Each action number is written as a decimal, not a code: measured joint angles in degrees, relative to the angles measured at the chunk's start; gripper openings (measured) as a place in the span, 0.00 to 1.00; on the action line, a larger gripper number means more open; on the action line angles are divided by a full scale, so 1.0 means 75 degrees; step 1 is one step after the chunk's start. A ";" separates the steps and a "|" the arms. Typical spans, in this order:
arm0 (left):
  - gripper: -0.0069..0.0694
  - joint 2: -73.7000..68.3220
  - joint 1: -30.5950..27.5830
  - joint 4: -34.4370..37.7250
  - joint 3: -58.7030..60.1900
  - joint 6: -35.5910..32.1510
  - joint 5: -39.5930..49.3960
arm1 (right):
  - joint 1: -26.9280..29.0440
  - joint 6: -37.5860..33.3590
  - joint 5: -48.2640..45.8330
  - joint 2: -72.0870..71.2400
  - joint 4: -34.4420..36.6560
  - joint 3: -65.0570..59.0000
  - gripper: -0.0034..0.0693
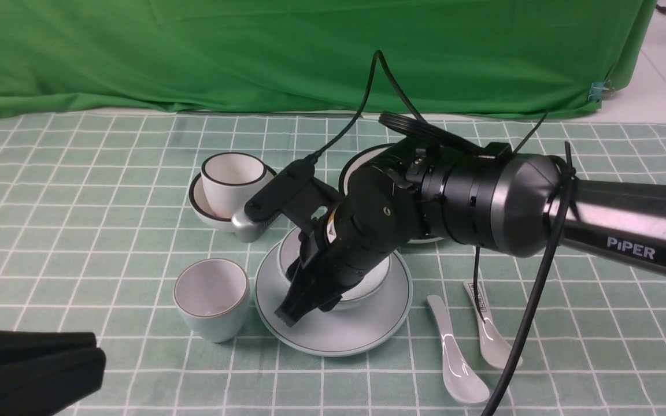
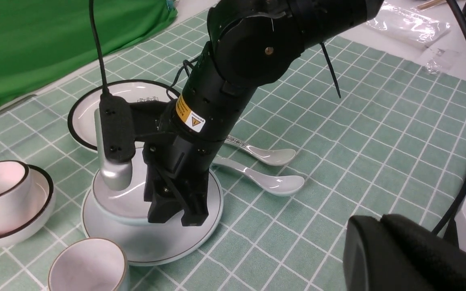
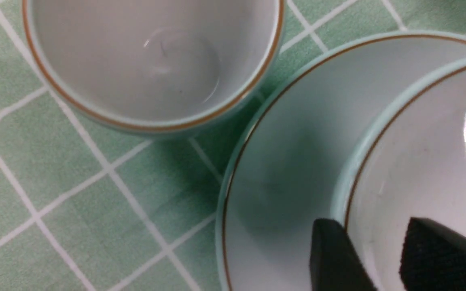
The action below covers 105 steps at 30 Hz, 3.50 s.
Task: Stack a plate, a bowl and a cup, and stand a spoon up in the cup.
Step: Use the right arm to put the blue rice bowl into the blue large plate in the middle, then use the left arm to grab a blue teacup, then use the left arm to put the blue teacup into the blue rice bowl in the middle
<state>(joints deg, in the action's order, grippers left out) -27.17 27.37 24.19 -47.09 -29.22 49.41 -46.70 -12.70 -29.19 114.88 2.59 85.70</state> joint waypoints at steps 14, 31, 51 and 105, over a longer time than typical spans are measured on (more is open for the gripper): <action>0.11 -0.2164 0.0000 -0.0866 -0.0170 0.0444 0.0728 | 0.0000 -0.0037 -0.2504 -0.2295 -0.0077 -0.0134 0.32; 0.24 -0.8094 0.0000 -0.3226 -0.2702 0.0318 0.1136 | 0.0000 0.0625 -0.1828 -0.7523 -0.0625 -0.4679 0.10; 0.22 -0.9913 -0.0532 -0.3139 -0.2848 -0.0003 0.0450 | 0.0000 0.1036 -0.1833 -0.8443 -0.0631 -0.5580 0.11; 0.31 -1.2308 0.1146 -0.3646 -0.7166 0.0030 0.1743 | 0.0000 0.2853 -0.2145 -0.8466 -0.2886 -0.6069 0.15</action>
<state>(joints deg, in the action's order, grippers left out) -119.48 35.97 -3.15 -100.84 -29.00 62.48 -46.70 8.69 -45.28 51.39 -19.06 40.18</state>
